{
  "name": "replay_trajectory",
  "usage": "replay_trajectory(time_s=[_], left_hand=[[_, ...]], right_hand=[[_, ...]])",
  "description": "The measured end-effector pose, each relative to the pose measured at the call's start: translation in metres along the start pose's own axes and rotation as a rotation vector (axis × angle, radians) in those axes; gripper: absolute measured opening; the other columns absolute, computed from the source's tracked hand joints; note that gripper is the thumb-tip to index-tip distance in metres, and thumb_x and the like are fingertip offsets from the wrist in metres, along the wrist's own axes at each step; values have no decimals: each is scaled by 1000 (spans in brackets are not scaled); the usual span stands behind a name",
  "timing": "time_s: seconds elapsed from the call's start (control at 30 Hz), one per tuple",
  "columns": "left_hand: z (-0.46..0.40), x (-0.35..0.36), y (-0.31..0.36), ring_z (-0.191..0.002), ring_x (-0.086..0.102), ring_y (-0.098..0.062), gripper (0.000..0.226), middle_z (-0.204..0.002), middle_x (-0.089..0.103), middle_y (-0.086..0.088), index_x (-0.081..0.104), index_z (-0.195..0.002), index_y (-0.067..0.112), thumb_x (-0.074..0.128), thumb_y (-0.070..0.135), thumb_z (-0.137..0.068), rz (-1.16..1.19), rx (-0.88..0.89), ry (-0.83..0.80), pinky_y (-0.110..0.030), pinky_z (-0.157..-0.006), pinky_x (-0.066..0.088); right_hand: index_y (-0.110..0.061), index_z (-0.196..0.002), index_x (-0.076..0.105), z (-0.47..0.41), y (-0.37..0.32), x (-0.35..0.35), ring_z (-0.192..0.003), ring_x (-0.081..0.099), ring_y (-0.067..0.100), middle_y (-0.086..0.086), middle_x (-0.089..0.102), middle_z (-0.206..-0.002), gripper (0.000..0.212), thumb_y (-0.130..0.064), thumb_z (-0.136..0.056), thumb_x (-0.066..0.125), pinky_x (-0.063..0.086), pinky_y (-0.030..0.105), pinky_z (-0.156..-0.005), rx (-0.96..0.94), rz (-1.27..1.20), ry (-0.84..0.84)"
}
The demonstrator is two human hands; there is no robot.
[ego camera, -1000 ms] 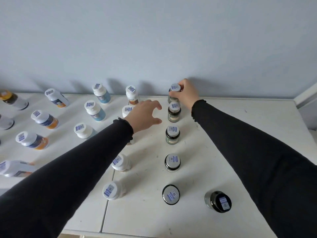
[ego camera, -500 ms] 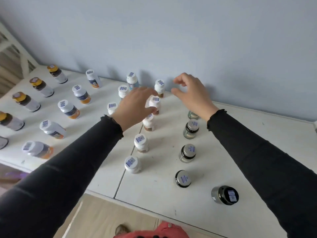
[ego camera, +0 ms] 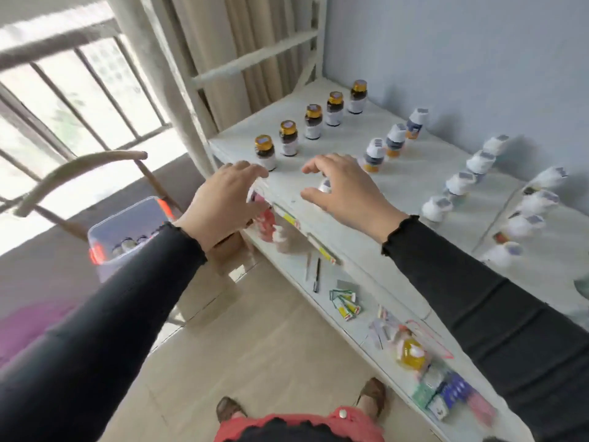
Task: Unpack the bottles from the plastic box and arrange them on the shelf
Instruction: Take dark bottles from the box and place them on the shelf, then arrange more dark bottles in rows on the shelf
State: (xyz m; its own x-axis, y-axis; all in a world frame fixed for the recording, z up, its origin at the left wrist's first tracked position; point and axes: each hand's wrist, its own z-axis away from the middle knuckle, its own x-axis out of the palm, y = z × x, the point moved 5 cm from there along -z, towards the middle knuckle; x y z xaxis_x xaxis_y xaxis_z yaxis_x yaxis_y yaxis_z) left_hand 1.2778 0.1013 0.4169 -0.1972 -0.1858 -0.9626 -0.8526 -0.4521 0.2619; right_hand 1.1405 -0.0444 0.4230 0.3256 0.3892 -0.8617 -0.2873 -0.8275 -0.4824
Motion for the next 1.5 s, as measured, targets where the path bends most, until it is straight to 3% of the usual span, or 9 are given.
replay_trajectory(time_s=[0.2,0.3,0.37,0.6,0.77,1.13,1.23,1.33,1.5], left_hand=[[78,-15,-180,-119,54,-26,49,-127,59,-3,57,-133,22,70,28,-87,-3,-174,-32,-39,-97,45],[106,-18,-265,-123,53,-26,45,-133,57,-4,58,-133,17,69,26,-90,10,-287,-55,-35,-100,39],[118,-15,-315,-123,53,-27,47,-136,56,-5,56,-134,17,68,29,-91,19,-362,-91,-37,-101,41],[113,31,-466,-120,55,-27,48,-133,57,-8,57,-133,15,71,24,-88,89,-539,-221,-35,-99,41],[85,89,-552,-117,58,-28,49,-133,59,-9,56,-134,14,68,27,-88,184,-614,-349,-38,-99,46],[37,224,-662,-117,57,-36,51,-135,53,-14,50,-139,11,55,40,-98,256,-658,-636,-50,-103,46],[27,257,-674,-115,57,-38,47,-129,51,-13,53,-134,11,44,44,-102,246,-614,-686,-52,-104,41],[22,284,-683,-116,56,-35,43,-129,49,-12,55,-129,11,37,42,-106,238,-551,-743,-40,-93,35],[16,313,-692,-113,58,-34,46,-130,53,-14,55,-131,7,44,43,-103,307,-471,-831,-45,-96,46]], right_hand=[[-20,-125,60,-61,-118,125,-112,51,23,-1,59,-113,43,-39,-87,67,38,31,-89,-19,-45,-162],[-24,-127,59,-92,-164,188,-119,52,21,-2,60,-124,47,-45,-86,63,41,39,-101,-9,-81,-251],[-21,-132,58,-113,-184,227,-122,53,21,0,60,-129,46,-40,-90,65,39,30,-95,1,-99,-317],[-19,-135,56,-207,-206,363,-115,58,19,2,60,-128,50,-42,-91,65,48,35,-97,107,-169,-464],[-17,-137,56,-270,-200,459,-114,60,21,5,63,-127,48,-37,-94,63,42,27,-86,288,-219,-581],[-13,-142,51,-334,-174,615,-126,56,31,13,59,-138,50,-29,-96,61,43,37,-104,393,-48,-744],[-11,-137,53,-339,-157,651,-120,59,37,17,62,-132,46,-27,-94,62,48,43,-100,422,83,-803],[-9,-137,50,-338,-146,685,-115,61,37,19,62,-129,48,-27,-95,64,51,42,-94,445,176,-904],[-7,-141,41,-340,-138,718,-120,59,38,19,57,-135,62,-29,-91,71,49,45,-96,546,214,-920]])
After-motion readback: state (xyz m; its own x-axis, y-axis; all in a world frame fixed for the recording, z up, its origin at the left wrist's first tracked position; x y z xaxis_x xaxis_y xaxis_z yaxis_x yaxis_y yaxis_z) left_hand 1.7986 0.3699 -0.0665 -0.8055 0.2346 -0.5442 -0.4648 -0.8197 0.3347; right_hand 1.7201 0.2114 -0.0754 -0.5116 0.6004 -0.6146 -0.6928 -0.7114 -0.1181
